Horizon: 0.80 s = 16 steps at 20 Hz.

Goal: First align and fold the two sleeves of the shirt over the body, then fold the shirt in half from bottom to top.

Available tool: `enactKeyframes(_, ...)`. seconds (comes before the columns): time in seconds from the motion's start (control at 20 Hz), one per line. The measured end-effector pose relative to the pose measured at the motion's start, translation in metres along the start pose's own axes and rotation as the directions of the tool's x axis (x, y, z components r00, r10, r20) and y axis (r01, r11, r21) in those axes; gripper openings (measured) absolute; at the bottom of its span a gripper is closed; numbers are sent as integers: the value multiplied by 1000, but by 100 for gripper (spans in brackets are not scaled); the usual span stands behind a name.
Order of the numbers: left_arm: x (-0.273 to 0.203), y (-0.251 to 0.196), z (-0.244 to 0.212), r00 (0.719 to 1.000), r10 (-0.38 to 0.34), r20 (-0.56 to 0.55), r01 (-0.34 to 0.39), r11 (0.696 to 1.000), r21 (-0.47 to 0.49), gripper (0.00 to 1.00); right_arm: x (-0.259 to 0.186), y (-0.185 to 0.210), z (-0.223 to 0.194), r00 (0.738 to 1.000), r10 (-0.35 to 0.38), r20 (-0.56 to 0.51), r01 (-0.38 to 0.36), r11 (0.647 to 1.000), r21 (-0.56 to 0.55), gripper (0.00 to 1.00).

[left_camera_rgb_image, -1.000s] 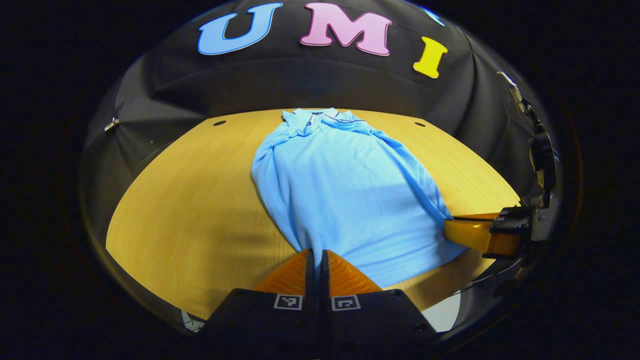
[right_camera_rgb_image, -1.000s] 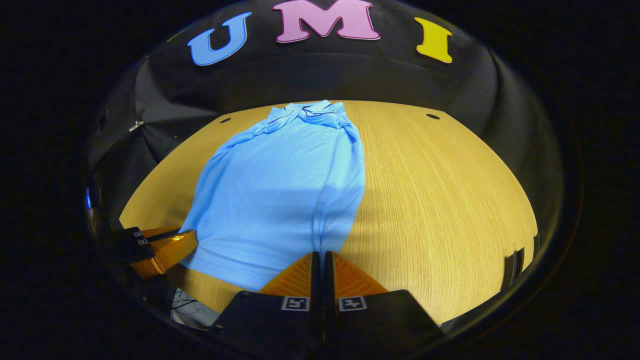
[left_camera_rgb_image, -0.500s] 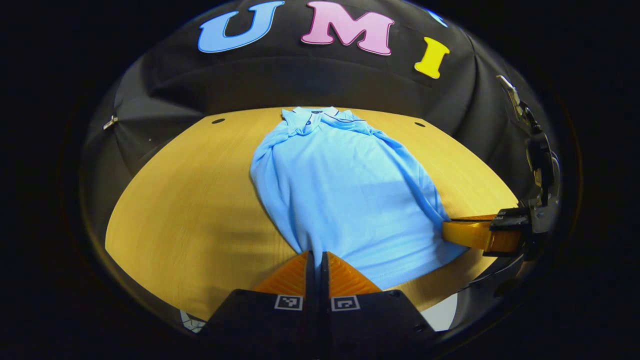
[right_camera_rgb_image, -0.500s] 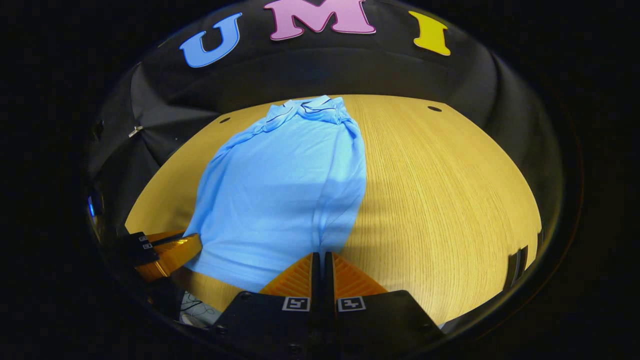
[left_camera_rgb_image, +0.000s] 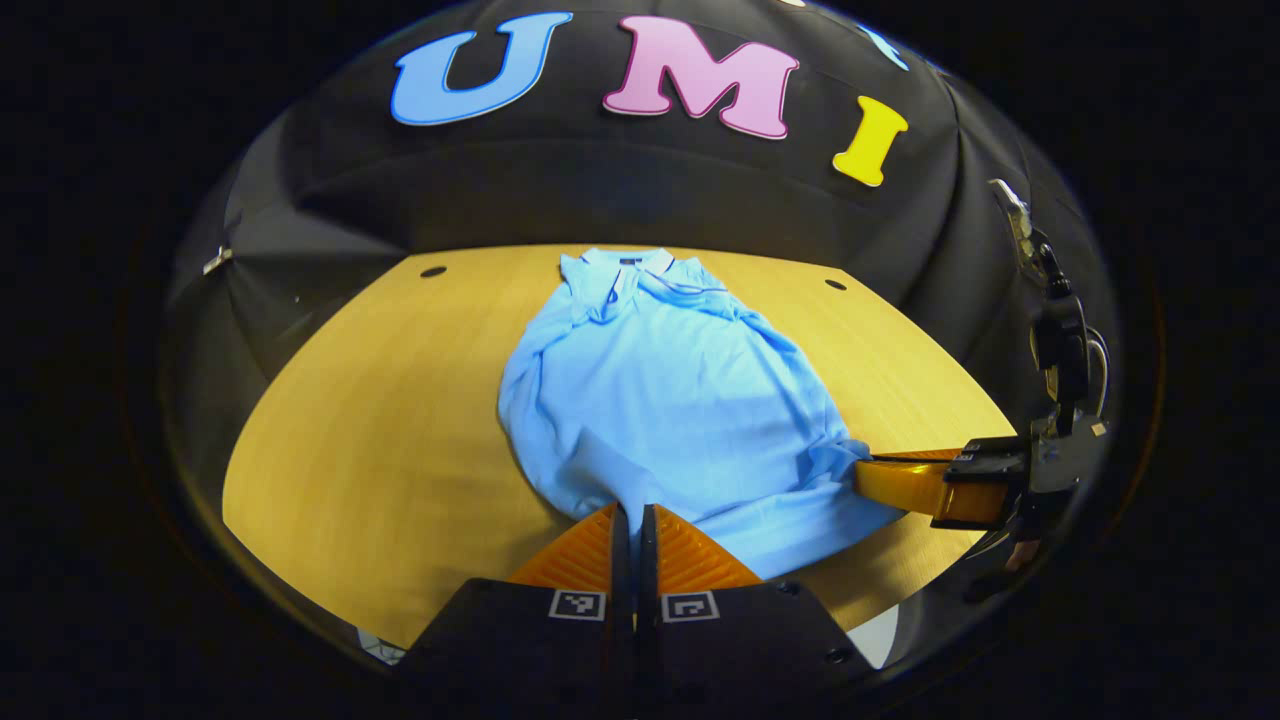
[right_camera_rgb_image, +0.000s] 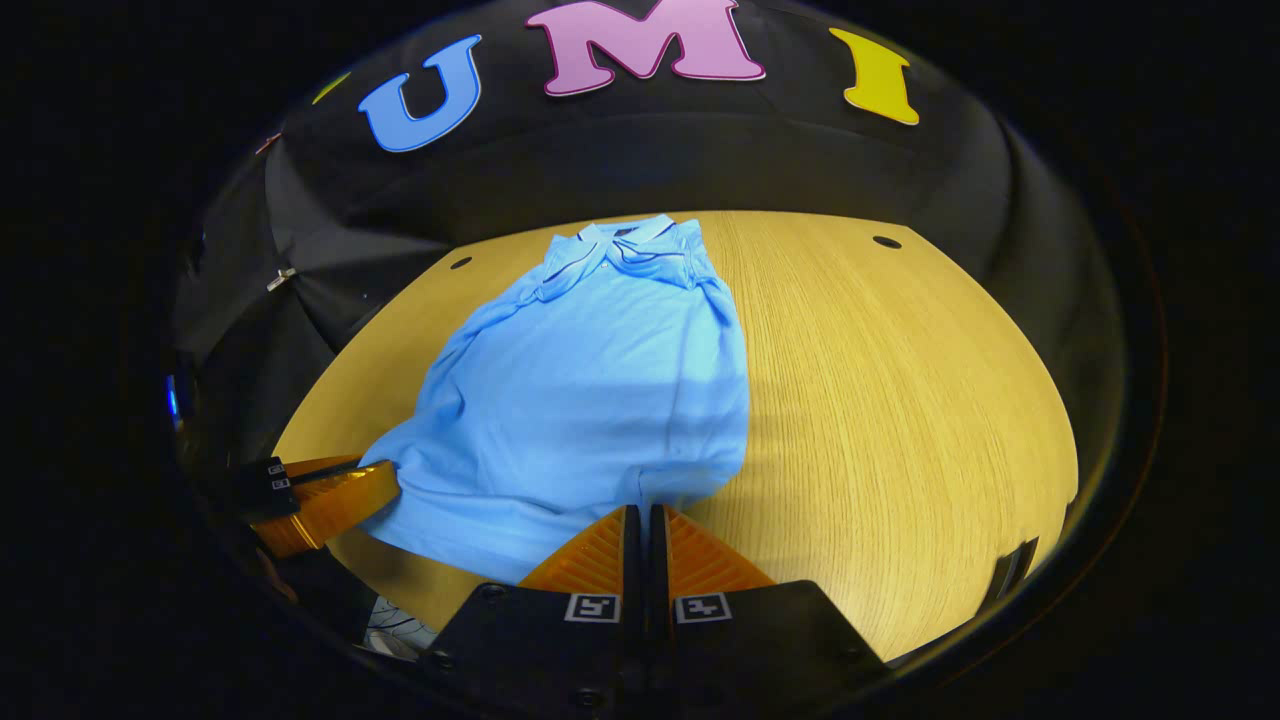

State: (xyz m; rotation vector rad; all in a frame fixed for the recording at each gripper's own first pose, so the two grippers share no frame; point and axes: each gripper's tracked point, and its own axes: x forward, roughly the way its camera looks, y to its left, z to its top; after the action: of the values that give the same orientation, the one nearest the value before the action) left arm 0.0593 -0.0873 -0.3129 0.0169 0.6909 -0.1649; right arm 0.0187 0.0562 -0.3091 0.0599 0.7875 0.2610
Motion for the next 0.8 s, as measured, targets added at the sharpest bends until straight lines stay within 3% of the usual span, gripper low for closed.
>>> enactKeyframes(0.45, 42, 19, 107, 993, 27, 117, -30, 999, 22, 6, 47, -7, 106, 994, 45, 103, -42, 999, -29, 5)
enactKeyframes(0.8, 115, 49, 197, 977, 67, 202, -52, 995, -83, 6, 108, -12, 206, 975, 75, 209, -71, 997, -29, 5)
